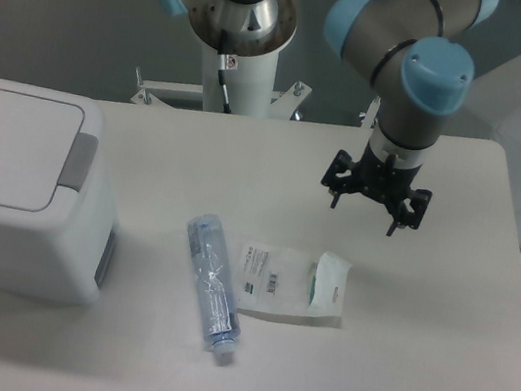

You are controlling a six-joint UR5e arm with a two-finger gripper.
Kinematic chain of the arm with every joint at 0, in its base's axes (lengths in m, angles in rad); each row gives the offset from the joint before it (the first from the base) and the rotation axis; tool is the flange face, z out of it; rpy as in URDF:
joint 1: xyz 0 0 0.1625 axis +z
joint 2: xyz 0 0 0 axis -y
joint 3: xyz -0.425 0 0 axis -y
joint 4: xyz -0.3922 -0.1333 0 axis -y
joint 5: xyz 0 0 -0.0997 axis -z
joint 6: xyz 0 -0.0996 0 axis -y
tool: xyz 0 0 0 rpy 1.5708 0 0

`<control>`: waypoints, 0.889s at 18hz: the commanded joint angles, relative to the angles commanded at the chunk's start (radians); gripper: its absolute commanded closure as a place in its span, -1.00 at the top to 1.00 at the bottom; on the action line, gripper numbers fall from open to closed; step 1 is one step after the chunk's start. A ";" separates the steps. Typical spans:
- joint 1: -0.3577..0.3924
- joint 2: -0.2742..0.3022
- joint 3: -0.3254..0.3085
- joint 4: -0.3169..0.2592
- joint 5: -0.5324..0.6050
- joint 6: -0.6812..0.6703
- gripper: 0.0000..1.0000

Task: Open the trash can
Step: 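Move the open gripper over to the lid of the white trash can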

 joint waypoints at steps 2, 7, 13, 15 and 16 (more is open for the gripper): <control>-0.031 -0.003 0.078 -0.077 -0.011 -0.049 1.00; -0.075 -0.026 0.253 -0.206 -0.147 -0.176 1.00; -0.140 -0.034 0.310 -0.210 -0.236 -0.285 1.00; -0.158 -0.029 0.303 -0.211 -0.265 -0.308 1.00; -0.175 -0.026 0.303 -0.210 -0.270 -0.319 1.00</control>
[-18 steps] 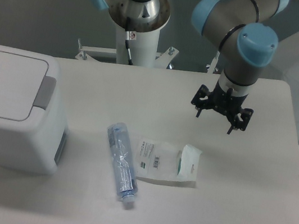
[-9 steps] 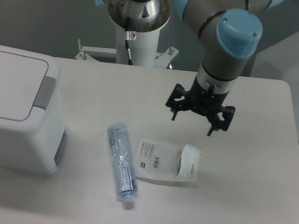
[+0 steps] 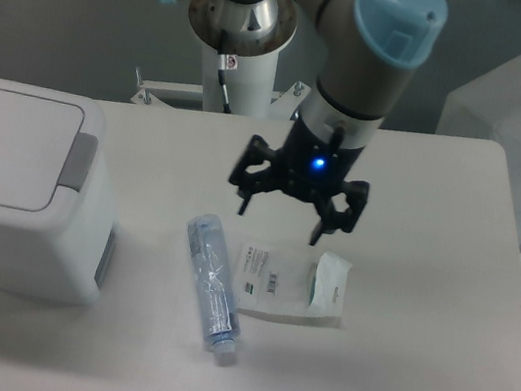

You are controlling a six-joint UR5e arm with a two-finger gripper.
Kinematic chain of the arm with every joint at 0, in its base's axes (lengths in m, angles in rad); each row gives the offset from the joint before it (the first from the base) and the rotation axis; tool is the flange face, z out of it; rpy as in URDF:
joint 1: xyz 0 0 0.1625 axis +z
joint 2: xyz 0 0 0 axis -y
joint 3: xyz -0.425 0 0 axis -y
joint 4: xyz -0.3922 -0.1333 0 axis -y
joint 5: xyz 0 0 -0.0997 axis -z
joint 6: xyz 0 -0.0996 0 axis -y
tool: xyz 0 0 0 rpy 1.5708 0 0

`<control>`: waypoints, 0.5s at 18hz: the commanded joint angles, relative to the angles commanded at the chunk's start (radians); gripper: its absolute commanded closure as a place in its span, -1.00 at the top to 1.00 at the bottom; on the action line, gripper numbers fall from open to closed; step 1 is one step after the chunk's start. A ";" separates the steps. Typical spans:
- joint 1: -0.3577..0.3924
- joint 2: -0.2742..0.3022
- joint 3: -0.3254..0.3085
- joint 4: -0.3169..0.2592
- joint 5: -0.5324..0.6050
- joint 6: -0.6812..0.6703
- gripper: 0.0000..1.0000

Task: Open the trash can
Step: 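Move the open gripper over to the lid of the white trash can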

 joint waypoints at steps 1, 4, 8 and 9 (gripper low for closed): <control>-0.021 0.000 0.002 0.000 0.000 -0.020 1.00; -0.068 0.000 0.000 0.011 -0.002 -0.119 1.00; -0.107 0.012 -0.006 0.014 -0.038 -0.195 1.00; -0.114 0.015 -0.009 0.014 -0.038 -0.195 1.00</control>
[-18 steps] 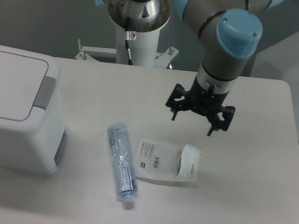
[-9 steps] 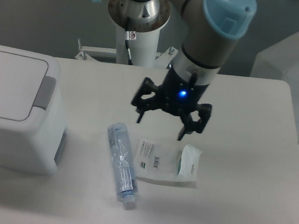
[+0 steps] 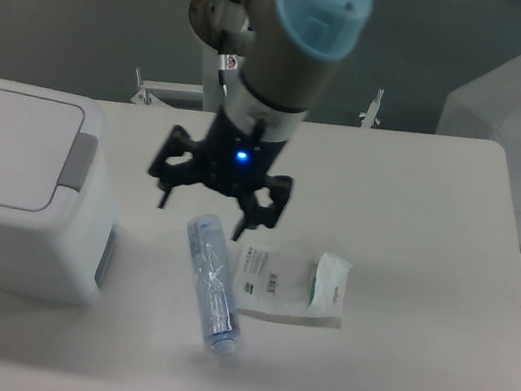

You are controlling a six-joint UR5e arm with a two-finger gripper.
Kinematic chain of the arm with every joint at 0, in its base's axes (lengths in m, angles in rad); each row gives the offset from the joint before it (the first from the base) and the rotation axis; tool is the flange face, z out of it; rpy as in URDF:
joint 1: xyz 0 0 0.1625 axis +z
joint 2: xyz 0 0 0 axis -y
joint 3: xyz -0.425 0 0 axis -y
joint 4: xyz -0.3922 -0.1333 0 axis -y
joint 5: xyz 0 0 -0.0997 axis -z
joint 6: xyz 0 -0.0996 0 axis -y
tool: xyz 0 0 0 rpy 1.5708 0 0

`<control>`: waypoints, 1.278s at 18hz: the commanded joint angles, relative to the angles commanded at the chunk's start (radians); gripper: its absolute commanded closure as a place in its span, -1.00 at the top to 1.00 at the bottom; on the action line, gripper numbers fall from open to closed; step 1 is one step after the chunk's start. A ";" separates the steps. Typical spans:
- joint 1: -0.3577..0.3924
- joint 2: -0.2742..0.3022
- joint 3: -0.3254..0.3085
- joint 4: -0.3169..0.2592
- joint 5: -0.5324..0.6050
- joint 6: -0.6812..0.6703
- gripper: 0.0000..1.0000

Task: Open the trash can
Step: 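Move the open gripper over to the lid of the white trash can, then lower the gripper onto the trash can lid and press it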

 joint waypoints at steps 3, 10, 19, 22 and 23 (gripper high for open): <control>-0.032 0.009 -0.008 0.000 -0.002 -0.003 1.00; -0.041 0.060 -0.098 0.005 0.003 -0.003 1.00; -0.060 0.037 -0.101 0.009 0.003 -0.006 1.00; -0.061 0.037 -0.106 0.009 0.005 -0.006 1.00; -0.061 0.037 -0.107 0.009 0.005 -0.006 1.00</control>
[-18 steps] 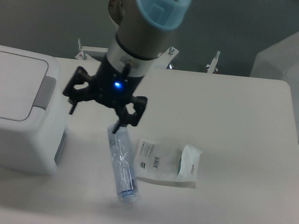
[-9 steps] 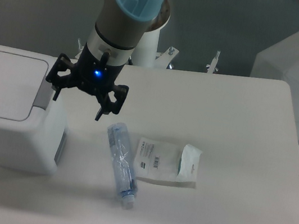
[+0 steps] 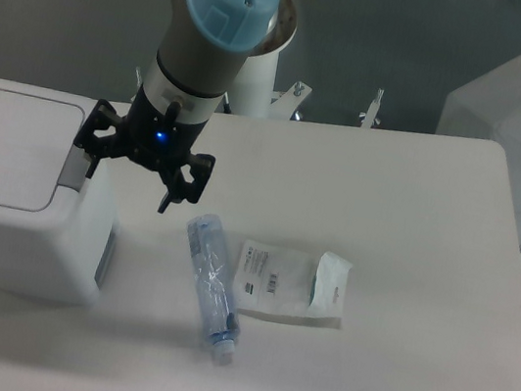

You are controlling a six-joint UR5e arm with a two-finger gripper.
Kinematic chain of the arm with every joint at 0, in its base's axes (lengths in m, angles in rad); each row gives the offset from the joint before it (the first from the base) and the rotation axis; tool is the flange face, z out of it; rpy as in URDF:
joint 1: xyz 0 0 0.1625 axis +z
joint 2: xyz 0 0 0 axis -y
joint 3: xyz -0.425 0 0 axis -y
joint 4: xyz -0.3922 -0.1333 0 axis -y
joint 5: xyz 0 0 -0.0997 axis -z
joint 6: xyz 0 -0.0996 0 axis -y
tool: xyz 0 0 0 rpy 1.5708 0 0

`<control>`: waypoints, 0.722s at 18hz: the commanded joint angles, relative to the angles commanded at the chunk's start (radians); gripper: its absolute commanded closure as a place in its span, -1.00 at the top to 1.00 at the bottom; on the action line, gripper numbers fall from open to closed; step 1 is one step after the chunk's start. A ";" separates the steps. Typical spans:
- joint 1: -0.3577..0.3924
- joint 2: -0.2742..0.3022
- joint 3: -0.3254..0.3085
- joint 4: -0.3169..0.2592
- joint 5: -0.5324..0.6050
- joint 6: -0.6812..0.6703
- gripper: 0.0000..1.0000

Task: Open the trash can
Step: 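Lower the gripper onto the trash can lid and press it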

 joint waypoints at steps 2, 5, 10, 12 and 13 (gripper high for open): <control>0.000 0.000 0.000 0.000 0.000 0.000 1.00; 0.002 0.000 0.002 0.000 -0.002 0.000 1.00; 0.002 0.015 0.015 0.000 -0.032 -0.005 1.00; -0.002 0.015 0.009 0.000 -0.031 -0.026 1.00; -0.002 0.017 0.008 0.000 -0.031 -0.032 1.00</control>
